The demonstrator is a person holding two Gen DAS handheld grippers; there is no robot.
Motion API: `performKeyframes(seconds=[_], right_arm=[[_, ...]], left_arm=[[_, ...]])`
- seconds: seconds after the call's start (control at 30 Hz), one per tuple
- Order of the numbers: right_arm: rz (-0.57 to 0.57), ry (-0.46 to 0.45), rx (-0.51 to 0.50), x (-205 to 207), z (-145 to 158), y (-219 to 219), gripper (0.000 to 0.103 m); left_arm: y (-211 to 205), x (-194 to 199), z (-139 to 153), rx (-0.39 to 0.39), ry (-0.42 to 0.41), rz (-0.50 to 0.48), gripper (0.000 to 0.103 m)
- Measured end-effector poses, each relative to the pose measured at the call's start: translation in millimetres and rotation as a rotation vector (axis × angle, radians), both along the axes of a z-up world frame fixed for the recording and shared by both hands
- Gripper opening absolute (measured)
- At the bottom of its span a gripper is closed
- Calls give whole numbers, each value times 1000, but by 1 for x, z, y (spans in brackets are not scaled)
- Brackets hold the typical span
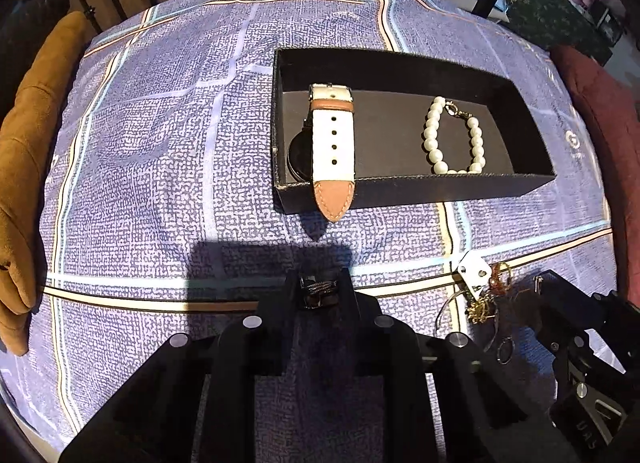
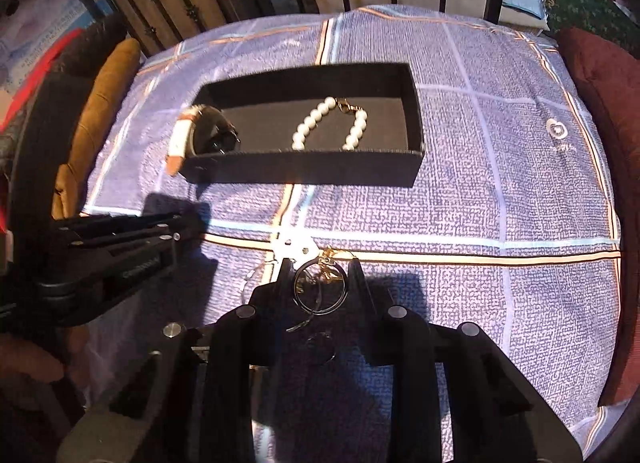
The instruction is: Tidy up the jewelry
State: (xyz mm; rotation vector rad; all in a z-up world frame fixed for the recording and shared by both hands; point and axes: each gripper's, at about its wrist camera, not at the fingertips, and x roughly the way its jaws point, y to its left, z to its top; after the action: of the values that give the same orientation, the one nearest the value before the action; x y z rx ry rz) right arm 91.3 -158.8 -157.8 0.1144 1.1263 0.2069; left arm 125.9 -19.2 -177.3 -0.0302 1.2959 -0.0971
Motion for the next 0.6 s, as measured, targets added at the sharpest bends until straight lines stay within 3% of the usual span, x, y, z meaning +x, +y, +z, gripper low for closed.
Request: performKeyframes(seconds=[0.23, 0.6], right_arm=[[-20, -44, 33, 0, 25, -5, 29], [-19, -107, 29, 12, 49, -8, 29]], left_arm=[[9, -2, 32, -64, -37, 12, 19], [5, 17, 82, -77, -133, 10, 19]])
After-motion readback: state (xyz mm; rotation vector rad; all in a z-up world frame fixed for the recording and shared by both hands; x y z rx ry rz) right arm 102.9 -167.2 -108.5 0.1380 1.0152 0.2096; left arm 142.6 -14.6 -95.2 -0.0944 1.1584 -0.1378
